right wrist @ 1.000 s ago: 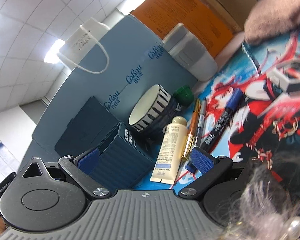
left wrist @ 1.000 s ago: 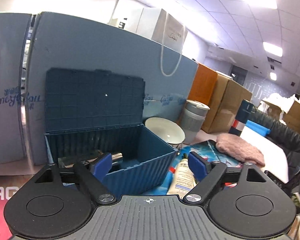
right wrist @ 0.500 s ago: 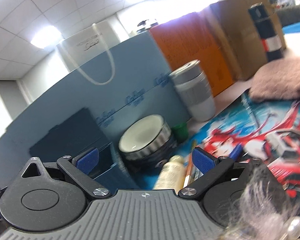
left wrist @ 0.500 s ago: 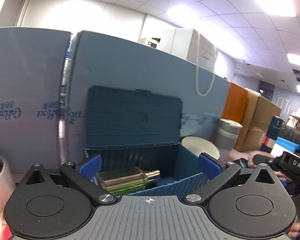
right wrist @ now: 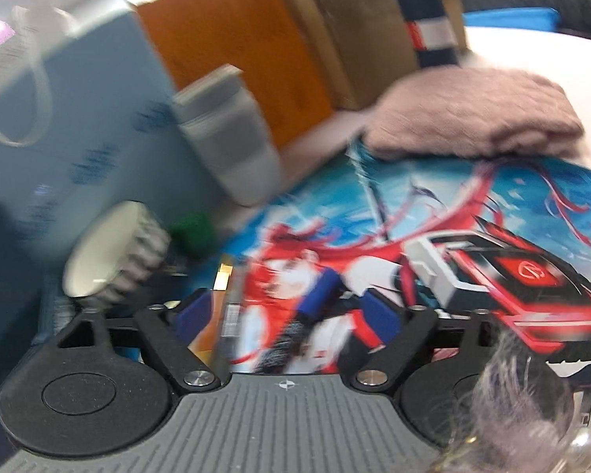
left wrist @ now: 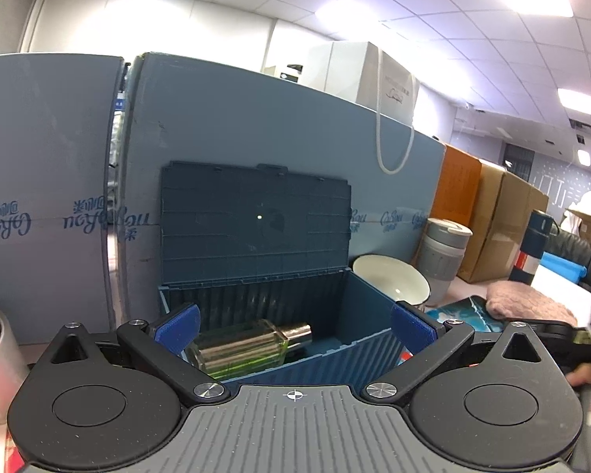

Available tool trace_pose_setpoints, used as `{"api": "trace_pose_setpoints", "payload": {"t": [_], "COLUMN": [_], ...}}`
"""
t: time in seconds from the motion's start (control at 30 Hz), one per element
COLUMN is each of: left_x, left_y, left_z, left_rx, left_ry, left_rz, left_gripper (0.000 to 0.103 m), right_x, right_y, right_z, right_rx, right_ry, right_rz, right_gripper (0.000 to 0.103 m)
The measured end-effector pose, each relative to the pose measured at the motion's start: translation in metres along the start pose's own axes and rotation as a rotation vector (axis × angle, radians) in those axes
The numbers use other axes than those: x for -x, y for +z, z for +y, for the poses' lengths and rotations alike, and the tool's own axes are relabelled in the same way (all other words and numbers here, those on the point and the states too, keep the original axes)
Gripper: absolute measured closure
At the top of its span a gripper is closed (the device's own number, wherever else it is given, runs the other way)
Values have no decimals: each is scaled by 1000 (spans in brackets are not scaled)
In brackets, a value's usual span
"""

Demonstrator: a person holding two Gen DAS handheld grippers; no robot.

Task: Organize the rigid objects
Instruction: 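Grasp the blue marker from the pens with the right gripper, then carry the blue marker into the blue box and open the right gripper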

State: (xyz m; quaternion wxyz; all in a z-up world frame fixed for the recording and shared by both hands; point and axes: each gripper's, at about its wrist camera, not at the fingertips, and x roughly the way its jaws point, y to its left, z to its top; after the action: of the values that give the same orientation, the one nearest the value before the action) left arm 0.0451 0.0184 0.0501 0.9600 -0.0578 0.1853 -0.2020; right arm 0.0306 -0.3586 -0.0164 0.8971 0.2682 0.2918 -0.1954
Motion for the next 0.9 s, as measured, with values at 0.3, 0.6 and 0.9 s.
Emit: {"api": "trace_pose_setpoints", "payload": {"t": [0.3, 0.6, 0.9], "left_x": [-3, 2, 13], "left_y": [0, 3, 9], "left_z": [5, 17, 40], "left_rx": [5, 33, 95], "left_ry": [11, 15, 35], "left_rz": [13, -1, -27], "left_gripper": [0, 0, 0], "right_x": [-26, 9, 87], "right_y": [-24, -26, -20], "right_z": [33, 35, 60], "right_rx": [233, 233, 249], "right_ry": [-142, -25, 156], "right_rz": [-54, -127, -279], "right_gripper": [76, 88, 89]}}
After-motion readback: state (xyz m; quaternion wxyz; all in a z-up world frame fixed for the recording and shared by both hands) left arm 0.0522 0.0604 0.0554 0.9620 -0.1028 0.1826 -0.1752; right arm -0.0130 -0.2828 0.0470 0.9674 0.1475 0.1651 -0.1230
